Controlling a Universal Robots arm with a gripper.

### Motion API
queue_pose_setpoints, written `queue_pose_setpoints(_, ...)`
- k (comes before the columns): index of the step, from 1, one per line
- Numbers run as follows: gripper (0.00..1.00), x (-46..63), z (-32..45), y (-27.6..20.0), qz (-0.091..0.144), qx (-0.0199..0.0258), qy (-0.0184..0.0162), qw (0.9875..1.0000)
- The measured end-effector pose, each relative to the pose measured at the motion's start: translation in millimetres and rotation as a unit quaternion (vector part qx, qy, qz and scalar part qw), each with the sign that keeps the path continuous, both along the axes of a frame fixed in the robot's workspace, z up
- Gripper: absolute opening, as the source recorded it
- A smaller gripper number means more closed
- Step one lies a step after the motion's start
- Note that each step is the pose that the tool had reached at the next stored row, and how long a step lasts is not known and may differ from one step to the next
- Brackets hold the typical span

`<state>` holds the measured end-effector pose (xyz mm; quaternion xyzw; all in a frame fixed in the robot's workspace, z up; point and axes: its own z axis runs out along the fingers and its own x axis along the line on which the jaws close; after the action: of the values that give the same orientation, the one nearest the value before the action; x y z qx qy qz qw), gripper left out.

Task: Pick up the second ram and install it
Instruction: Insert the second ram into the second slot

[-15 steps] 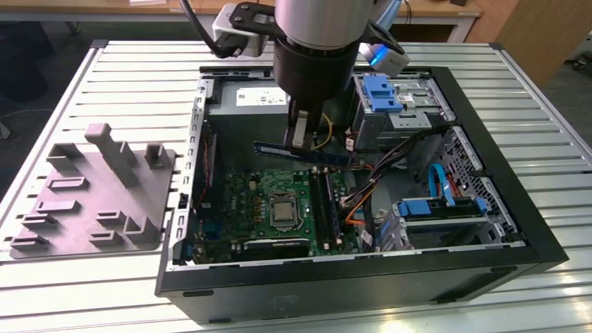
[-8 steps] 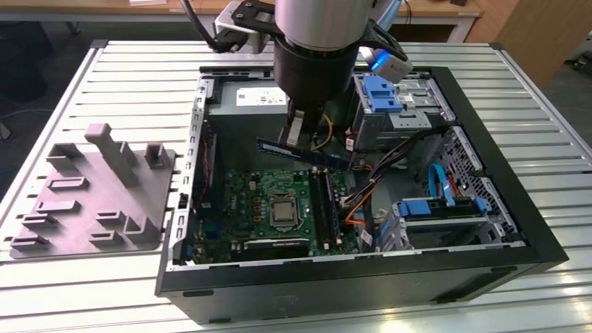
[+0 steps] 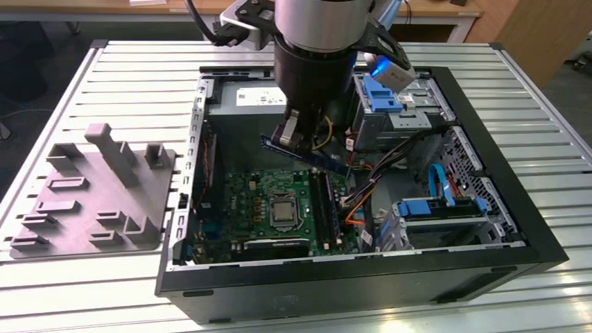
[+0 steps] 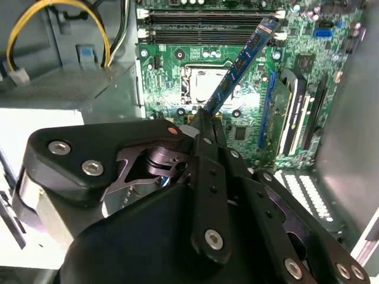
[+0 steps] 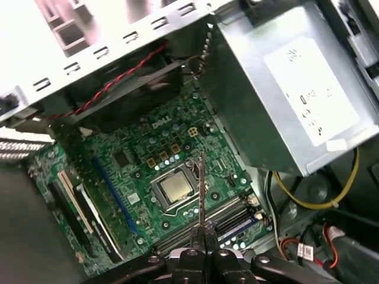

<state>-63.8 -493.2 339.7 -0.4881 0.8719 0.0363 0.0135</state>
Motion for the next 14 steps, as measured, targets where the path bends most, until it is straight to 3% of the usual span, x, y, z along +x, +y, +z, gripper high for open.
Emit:
queue_pose_setpoints(3,0.12,0.0,-0.2,0.0,-0.026,0.0,0.0,0.9997)
queue_pose_setpoints(7,0.12,0.0,-0.5,0.0,-0.058,0.0,0.0,0.9983)
queue_pose_setpoints(14,0.12,0.0,-0.8,0.0,-0.11,0.0,0.0,0.9939)
